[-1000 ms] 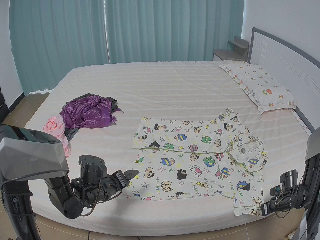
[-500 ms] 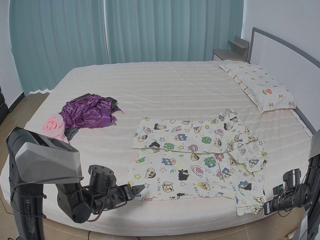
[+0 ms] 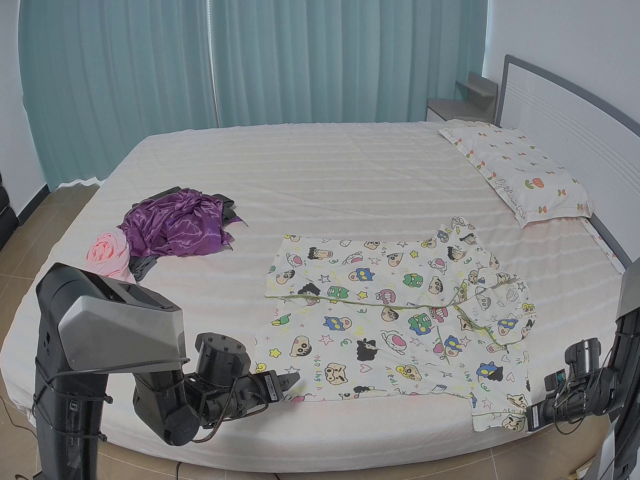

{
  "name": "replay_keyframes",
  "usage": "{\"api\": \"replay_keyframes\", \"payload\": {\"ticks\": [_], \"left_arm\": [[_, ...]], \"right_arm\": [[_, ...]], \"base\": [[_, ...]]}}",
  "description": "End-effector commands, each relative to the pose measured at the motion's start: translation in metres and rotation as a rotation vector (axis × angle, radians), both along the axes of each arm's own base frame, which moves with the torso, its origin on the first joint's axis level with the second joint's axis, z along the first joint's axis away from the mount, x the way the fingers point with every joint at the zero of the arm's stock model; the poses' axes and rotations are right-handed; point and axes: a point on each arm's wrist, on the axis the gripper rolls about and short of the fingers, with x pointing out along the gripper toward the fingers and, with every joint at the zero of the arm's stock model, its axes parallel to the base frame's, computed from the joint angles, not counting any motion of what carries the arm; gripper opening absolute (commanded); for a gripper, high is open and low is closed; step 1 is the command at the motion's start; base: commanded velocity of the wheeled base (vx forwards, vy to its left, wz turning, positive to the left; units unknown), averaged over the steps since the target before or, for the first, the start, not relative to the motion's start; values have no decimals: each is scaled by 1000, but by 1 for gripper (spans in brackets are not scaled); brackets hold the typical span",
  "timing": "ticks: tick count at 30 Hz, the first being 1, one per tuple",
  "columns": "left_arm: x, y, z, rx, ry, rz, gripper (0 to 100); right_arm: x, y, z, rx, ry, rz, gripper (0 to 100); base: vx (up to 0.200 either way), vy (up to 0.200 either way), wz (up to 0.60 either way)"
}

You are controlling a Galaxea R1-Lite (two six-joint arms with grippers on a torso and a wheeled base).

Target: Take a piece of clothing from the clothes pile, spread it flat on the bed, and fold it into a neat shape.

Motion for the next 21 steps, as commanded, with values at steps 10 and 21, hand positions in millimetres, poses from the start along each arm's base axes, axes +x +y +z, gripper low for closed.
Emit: {"api": "replay_keyframes", "payload": {"ticks": [10, 21], "left_arm": [[-18, 13, -7, 93, 50, -30, 0], [-36, 23, -6, 192, 60, -75, 0]], "right_arm": [[-9, 1, 1, -1, 50, 17, 0], [-16, 1, 7, -9, 89, 31, 0]], "base": [[0, 0, 0], [0, 0, 0]]}}
